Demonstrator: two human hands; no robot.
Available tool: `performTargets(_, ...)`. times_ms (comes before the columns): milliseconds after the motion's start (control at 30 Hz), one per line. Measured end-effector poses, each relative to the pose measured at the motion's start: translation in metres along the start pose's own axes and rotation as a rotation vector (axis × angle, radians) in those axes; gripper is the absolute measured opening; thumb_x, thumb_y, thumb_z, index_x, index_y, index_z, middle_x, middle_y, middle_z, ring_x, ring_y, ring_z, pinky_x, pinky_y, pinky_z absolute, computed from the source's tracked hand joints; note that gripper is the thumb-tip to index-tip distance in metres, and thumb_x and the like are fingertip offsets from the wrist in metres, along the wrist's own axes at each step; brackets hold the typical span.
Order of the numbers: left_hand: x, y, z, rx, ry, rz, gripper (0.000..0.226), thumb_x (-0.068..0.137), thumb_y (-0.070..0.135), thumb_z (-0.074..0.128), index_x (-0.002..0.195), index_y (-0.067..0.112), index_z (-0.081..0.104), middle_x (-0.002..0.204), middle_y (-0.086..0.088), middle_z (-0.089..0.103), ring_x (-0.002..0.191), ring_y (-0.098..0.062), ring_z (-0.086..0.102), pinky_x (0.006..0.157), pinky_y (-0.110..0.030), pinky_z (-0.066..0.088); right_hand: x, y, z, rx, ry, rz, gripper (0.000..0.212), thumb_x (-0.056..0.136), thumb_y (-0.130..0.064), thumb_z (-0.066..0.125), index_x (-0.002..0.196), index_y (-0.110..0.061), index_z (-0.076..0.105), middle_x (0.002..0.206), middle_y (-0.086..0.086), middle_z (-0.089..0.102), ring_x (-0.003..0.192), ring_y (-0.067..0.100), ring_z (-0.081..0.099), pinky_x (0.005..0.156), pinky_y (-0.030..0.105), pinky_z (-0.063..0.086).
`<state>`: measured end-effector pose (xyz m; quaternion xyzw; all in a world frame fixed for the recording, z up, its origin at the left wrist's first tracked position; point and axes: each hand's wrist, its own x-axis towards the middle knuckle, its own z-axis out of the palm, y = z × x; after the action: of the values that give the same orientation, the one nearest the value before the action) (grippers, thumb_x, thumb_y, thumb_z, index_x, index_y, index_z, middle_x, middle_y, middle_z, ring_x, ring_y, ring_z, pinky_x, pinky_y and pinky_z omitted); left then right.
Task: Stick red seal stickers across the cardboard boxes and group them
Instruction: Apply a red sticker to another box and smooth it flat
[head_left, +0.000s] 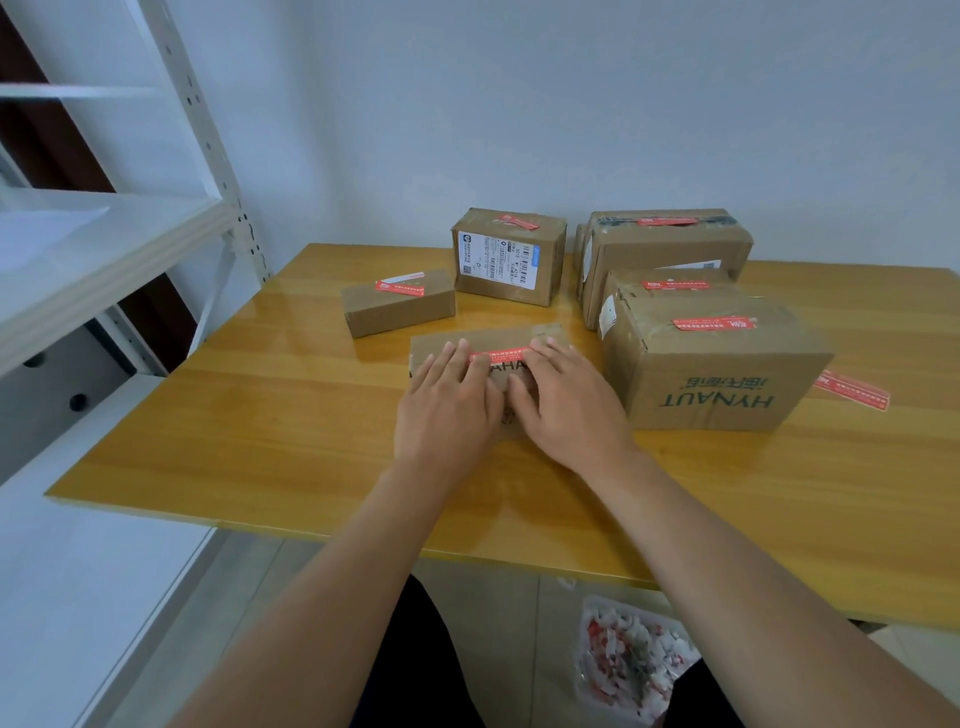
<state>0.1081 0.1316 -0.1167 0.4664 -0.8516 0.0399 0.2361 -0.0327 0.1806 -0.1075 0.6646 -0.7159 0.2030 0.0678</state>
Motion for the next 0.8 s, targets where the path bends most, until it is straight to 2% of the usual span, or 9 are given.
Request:
performTargets(67,0.0001,0.0012,-0.0004,0.001,-0.021,0.005,0.063,0.097,0.037,0.011,0.135,0.013,0.055,0.147,-0.014,0.048,0.141,-0.026,0.039,0.118,-0.038,0.022,-0.0003,0.0015,0.0024,-0.022,-0.002,-0.030,0.057,0.102,-0.045,0.027,0.146,-0.012,0.044,0.151,0.007,0.043,0.141,0.023,0.037,0.115,0.040,0.030)
performTargets(167,-0.0013,0.0016,0.0004,0.020,-0.018,0.006,0.062,0.097,0.038,0.012,0.141,0.015,0.049,0.150,-0.011,0.044,0.143,-0.024,0.035,0.118,-0.037,0.018,0.0001,0.0042,0.0031,-0.065,-0.028,-0.070,0.059,0.102,-0.047,0.015,0.148,-0.021,0.041,0.154,-0.002,0.040,0.143,0.023,0.033,0.115,0.042,0.030)
performTargets(300,-0.0016,0.0014,0.0002,0.023,-0.053,-0.035,0.058,0.101,0.040,0.021,0.148,0.011,0.039,0.156,-0.010,0.035,0.147,-0.021,0.025,0.120,-0.036,0.009,0.0001,0.0043,0.0053,-0.063,-0.030,-0.050,0.068,0.099,-0.050,0.009,0.148,-0.016,0.040,0.154,0.002,0.039,0.145,0.020,0.030,0.118,0.039,0.024)
performTargets(367,-0.0016,0.0027,0.0015,0.045,-0.073,-0.066,0.058,0.102,0.042,0.020,0.151,0.013,0.032,0.159,-0.011,0.028,0.150,-0.023,0.017,0.121,-0.038,0.004,0.0000,0.0051,0.0069,-0.053,-0.028,-0.023,0.065,0.101,-0.049,0.014,0.149,-0.012,0.037,0.156,0.005,0.036,0.147,0.019,0.027,0.120,0.037,0.021)
performTargets(467,-0.0024,0.0047,0.0008,0.066,-0.100,-0.088,0.056,0.100,0.045,0.013,0.154,0.031,0.022,0.161,-0.011,0.022,0.150,-0.027,0.012,0.121,-0.046,0.003,0.0004,0.0049,0.0073,-0.038,-0.034,-0.007,0.057,0.104,-0.046,0.020,0.153,-0.017,0.030,0.159,0.007,0.028,0.148,0.022,0.022,0.120,0.039,0.020)
performTargets(567,-0.0011,0.0062,-0.0020,0.066,-0.147,-0.102,0.051,0.101,0.044,0.016,0.152,0.042,0.021,0.163,-0.009,0.018,0.151,-0.027,0.009,0.119,-0.055,0.004,0.0009,0.0044,0.0066,-0.032,-0.022,-0.017,0.050,0.104,-0.043,0.022,0.151,-0.026,0.034,0.158,0.005,0.030,0.146,0.023,0.024,0.116,0.042,0.026)
performTargets(667,-0.0005,0.0078,-0.0038,0.042,-0.160,-0.125,0.053,0.100,0.043,0.019,0.152,0.035,0.025,0.163,-0.007,0.017,0.151,-0.026,0.009,0.118,-0.057,0.011,0.0013,0.0045,0.0064,-0.028,-0.034,-0.012,0.050,0.105,-0.041,0.023,0.150,-0.022,0.036,0.157,0.003,0.032,0.146,0.020,0.022,0.117,0.038,0.023)
performTargets(800,-0.0010,0.0072,-0.0043,0.002,-0.141,-0.163,0.061,0.100,0.046,0.022,0.153,0.017,0.025,0.163,-0.006,0.019,0.151,-0.022,0.011,0.120,-0.050,0.015,0.0020,0.0045,0.0076,-0.005,-0.053,0.021,0.059,0.104,-0.046,0.022,0.152,-0.013,0.031,0.160,0.005,0.027,0.149,0.018,0.018,0.121,0.036,0.016)
